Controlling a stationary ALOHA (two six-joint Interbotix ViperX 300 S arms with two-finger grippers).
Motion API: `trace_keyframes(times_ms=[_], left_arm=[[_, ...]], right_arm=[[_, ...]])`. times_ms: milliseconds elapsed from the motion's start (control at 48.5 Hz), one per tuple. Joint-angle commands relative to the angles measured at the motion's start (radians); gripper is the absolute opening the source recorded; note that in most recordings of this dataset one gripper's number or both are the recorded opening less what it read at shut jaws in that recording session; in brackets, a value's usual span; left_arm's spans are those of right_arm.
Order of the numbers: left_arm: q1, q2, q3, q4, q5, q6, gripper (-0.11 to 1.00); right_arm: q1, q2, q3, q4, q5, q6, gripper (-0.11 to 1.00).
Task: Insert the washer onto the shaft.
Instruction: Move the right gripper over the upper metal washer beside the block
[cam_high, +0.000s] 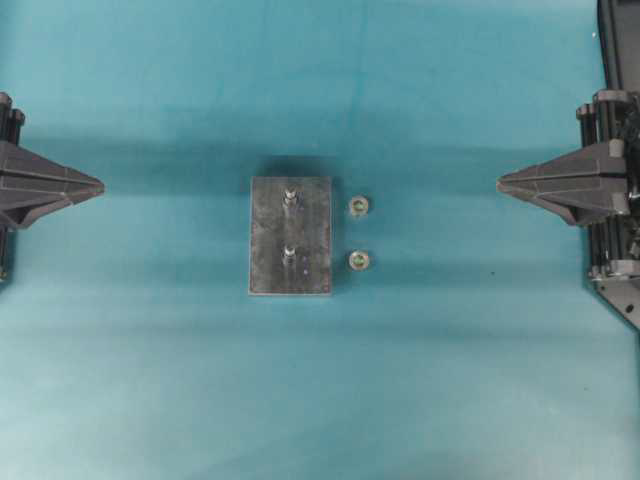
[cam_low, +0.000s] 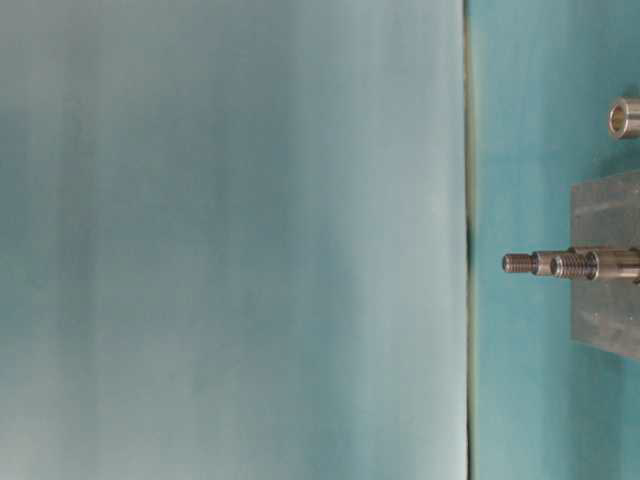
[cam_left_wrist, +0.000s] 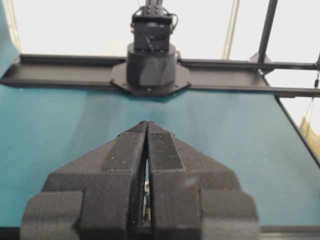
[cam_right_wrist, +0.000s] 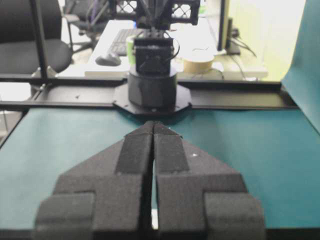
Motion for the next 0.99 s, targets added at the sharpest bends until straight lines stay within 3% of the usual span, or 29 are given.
trace_keyframes(times_ms=[0, 124, 330, 454, 578, 970], left_arm=[[0.002, 0.017, -0.034, 0.011, 0.009, -0.021, 0.0], [0.002, 0.025, -0.055, 0.009, 0.077, -0.035, 0.0], [0.005, 0.043, -0.117, 0.011, 0.281, -0.031, 0.0], [0.008, 0.091, -0.169, 0.011, 0.431, -0.028, 0.0], [0.009, 0.144, -0.206, 0.017, 0.505, -0.025, 0.0], [0.012, 0.238, -0.238, 0.018, 0.558, -0.025, 0.0]], right_arm=[[-0.011, 0.006, -0.003, 0.006, -0.005, 0.018, 0.01], [-0.046, -0.002, -0.018, 0.083, 0.103, 0.029, 0.01], [-0.126, 0.015, -0.106, 0.086, 0.483, 0.031, 0.01], [-0.16, 0.048, -0.161, 0.086, 0.644, 0.031, 0.01], [-0.163, 0.107, -0.21, 0.086, 0.716, 0.031, 0.01], [-0.206, 0.437, -0.4, 0.074, 0.862, 0.029, 0.01]])
